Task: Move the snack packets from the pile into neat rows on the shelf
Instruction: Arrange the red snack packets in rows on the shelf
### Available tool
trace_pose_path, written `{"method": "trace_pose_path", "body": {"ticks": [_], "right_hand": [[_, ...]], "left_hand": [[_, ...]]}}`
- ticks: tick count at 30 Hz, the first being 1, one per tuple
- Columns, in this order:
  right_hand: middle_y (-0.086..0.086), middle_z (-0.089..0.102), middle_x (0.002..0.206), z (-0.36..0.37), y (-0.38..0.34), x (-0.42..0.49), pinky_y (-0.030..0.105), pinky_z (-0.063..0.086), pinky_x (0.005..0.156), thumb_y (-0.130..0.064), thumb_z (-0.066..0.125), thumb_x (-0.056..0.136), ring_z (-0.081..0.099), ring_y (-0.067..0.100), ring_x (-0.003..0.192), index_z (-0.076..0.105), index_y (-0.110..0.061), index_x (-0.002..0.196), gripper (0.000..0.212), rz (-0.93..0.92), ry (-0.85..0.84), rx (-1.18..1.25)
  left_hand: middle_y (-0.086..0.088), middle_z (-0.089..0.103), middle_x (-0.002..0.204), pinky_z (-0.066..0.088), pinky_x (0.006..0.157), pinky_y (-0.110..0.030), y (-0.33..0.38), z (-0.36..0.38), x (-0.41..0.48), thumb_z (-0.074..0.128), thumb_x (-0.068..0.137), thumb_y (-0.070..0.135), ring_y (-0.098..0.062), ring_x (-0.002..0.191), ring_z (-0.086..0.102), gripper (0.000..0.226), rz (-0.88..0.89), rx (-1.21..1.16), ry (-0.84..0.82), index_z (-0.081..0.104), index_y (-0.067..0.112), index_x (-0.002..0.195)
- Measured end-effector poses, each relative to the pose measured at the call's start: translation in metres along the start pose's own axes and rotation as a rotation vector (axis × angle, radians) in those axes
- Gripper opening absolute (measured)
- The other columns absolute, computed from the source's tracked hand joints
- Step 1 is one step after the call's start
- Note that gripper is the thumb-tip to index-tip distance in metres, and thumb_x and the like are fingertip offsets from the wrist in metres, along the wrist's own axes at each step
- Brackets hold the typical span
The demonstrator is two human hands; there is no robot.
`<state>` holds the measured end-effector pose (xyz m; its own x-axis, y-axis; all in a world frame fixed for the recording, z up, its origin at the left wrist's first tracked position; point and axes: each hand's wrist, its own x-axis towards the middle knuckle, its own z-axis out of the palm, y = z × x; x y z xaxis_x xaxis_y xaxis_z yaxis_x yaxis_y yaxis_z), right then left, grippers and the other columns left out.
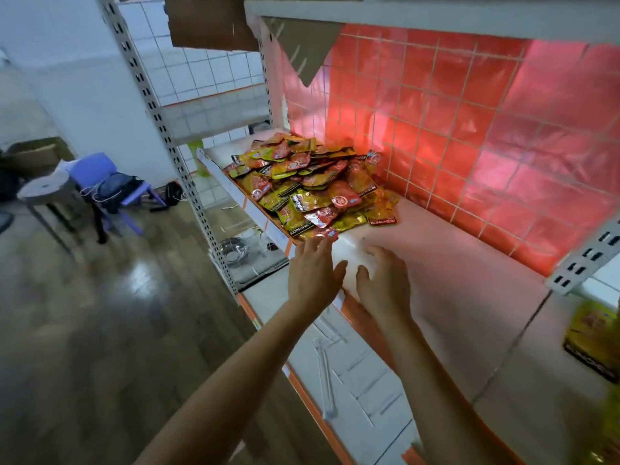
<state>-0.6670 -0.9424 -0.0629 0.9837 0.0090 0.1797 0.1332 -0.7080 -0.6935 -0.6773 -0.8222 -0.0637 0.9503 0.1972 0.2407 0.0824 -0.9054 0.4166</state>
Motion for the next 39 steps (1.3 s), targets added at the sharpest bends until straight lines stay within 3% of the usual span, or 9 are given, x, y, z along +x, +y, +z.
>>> {"method": "trace_pose_path", "body": {"ticks": [6,15,22,28,31,34,36,39], "right_hand": [[0.005,0.061,0.127,0.017,-0.005,0.049,0.029,0.039,0.098,-0.011,0.058,0.089,0.052,0.024,0.119,0.058,-0.013,0.125,0.037,-0.017,0.026,-0.027],[0.011,0.062,0.121,0.045,-0.037,0.129,0.034,0.038,0.098,-0.010,0.058,0.089,0.053,0.027,0.115,0.058,-0.007,0.123,0.034,0.012,0.121,-0.010],[0.012,0.060,0.123,0.077,-0.046,0.175,0.040,0.043,0.098,-0.029,0.067,0.083,0.054,0.032,0.115,0.054,-0.010,0.126,0.049,0.147,0.100,-0.064],[0.015,0.049,0.133,0.094,-0.046,0.183,0.045,0.036,0.105,-0.049,0.072,0.075,0.043,0.035,0.125,0.044,-0.013,0.134,0.076,0.264,0.101,-0.267],[0.020,0.040,0.136,0.090,-0.046,0.183,0.043,0.030,0.107,-0.050,0.078,0.069,0.035,0.036,0.129,0.038,-0.009,0.138,0.089,0.344,0.099,-0.212],[0.017,0.038,0.136,0.085,-0.049,0.173,0.041,0.037,0.101,-0.039,0.084,0.066,0.040,0.035,0.127,0.036,-0.005,0.135,0.091,0.386,0.160,-0.047],[0.013,0.043,0.135,0.082,-0.049,0.164,0.037,0.040,0.094,-0.034,0.084,0.067,0.044,0.030,0.124,0.039,-0.014,0.136,0.085,0.380,0.201,0.023],[0.004,0.054,0.132,0.074,-0.044,0.151,0.031,0.040,0.091,-0.026,0.083,0.070,0.052,0.026,0.118,0.042,-0.026,0.137,0.079,0.376,0.293,0.157]], "left_hand": [[-0.009,0.055,0.130,0.042,0.093,-0.039,-0.017,0.005,0.054,0.055,0.094,0.039,-0.030,0.119,0.047,0.045,-0.035,-0.020,0.022,0.053,0.011,0.130],[-0.011,0.057,0.126,0.038,0.097,-0.036,-0.050,0.010,0.146,0.052,0.094,0.034,-0.029,0.118,0.048,0.039,0.003,0.016,-0.029,0.054,0.009,0.125],[-0.006,0.059,0.104,0.045,0.086,-0.037,-0.068,0.015,0.178,0.060,0.087,0.045,-0.026,0.101,0.054,0.037,0.036,0.061,-0.102,0.051,0.014,0.105],[-0.008,0.053,0.115,0.044,0.091,-0.038,-0.071,0.013,0.193,0.064,0.085,0.046,-0.027,0.111,0.048,0.049,0.087,0.135,-0.147,0.047,0.014,0.118],[-0.010,0.052,0.114,0.045,0.090,-0.037,-0.072,0.012,0.195,0.066,0.085,0.044,-0.027,0.108,0.049,0.049,0.100,0.097,-0.157,0.046,0.012,0.115],[-0.009,0.047,0.117,0.046,0.074,-0.033,-0.072,0.011,0.194,0.068,0.084,0.043,-0.026,0.098,0.056,0.052,0.103,0.028,-0.178,0.041,0.012,0.118],[-0.010,0.043,0.124,0.043,0.066,-0.032,-0.072,0.010,0.191,0.068,0.085,0.041,-0.028,0.096,0.059,0.057,0.118,-0.007,-0.197,0.039,0.012,0.125],[-0.009,0.047,0.124,0.049,0.070,-0.035,-0.069,0.011,0.189,0.068,0.084,0.042,-0.028,0.095,0.061,0.051,0.144,-0.111,-0.211,0.048,0.014,0.122]]}}
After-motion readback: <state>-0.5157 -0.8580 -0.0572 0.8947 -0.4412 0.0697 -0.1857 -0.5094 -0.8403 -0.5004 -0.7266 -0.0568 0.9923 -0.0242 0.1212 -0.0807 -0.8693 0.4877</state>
